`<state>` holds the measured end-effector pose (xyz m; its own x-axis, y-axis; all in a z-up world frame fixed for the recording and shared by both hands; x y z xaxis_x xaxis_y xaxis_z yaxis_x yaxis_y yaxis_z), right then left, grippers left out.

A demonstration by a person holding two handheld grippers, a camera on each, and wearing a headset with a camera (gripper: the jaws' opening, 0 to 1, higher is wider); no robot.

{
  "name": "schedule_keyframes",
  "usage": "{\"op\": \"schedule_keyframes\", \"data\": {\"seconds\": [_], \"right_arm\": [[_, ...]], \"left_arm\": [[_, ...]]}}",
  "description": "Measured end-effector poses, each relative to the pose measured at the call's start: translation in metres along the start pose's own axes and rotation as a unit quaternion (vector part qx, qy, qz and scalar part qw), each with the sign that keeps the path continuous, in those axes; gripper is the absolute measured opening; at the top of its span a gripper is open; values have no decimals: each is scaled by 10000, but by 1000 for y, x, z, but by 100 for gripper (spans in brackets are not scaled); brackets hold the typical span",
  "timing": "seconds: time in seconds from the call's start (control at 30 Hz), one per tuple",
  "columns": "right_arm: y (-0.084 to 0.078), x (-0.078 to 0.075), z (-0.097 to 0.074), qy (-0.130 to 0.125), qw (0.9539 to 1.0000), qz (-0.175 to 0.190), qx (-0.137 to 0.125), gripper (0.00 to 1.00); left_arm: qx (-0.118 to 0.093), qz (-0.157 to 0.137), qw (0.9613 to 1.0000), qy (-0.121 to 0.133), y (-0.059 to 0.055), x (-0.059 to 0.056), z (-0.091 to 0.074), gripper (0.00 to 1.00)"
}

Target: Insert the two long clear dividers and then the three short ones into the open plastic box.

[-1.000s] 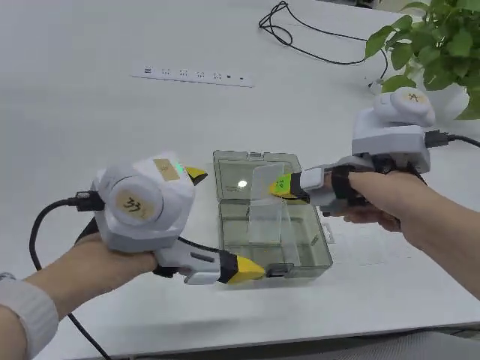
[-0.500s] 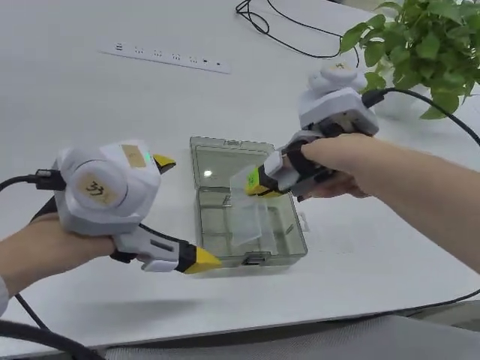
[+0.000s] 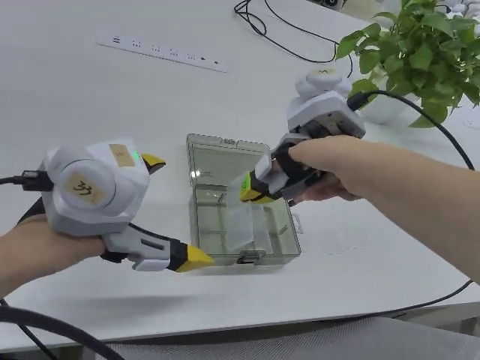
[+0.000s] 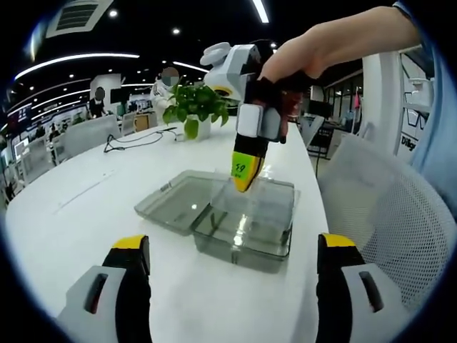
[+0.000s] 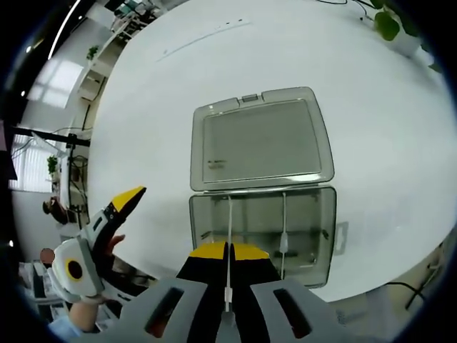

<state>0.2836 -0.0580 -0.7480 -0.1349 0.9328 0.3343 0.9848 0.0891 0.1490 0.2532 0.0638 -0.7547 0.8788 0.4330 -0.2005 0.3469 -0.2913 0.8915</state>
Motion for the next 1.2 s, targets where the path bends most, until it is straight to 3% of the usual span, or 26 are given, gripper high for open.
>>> {"op": "schedule_keyframes", "data": {"seconds": [0.4,1.2], "right_arm": [[0,-9,5,-229,9996,-154,87,1],[0,-3,15,-344,9980,-486,195,1]], "left_arm": [[-55,-143,9999,6,-3,3,0,98],[-136,-415,9990,89,-9,10,-2,96]]}}
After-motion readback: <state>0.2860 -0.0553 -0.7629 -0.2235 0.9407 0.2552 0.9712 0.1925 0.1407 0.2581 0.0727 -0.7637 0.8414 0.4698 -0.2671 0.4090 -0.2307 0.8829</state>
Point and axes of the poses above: the centre of the closed fingertips' face, and the gripper's own axes: z roughly forward along the fingers, x roughly to its left, y roughly out of its top, the point moved 4 cm from there along -z, roughly backward along the fingers, and after that the axes turned 10 degrees about -z, right-handed, at the moved point
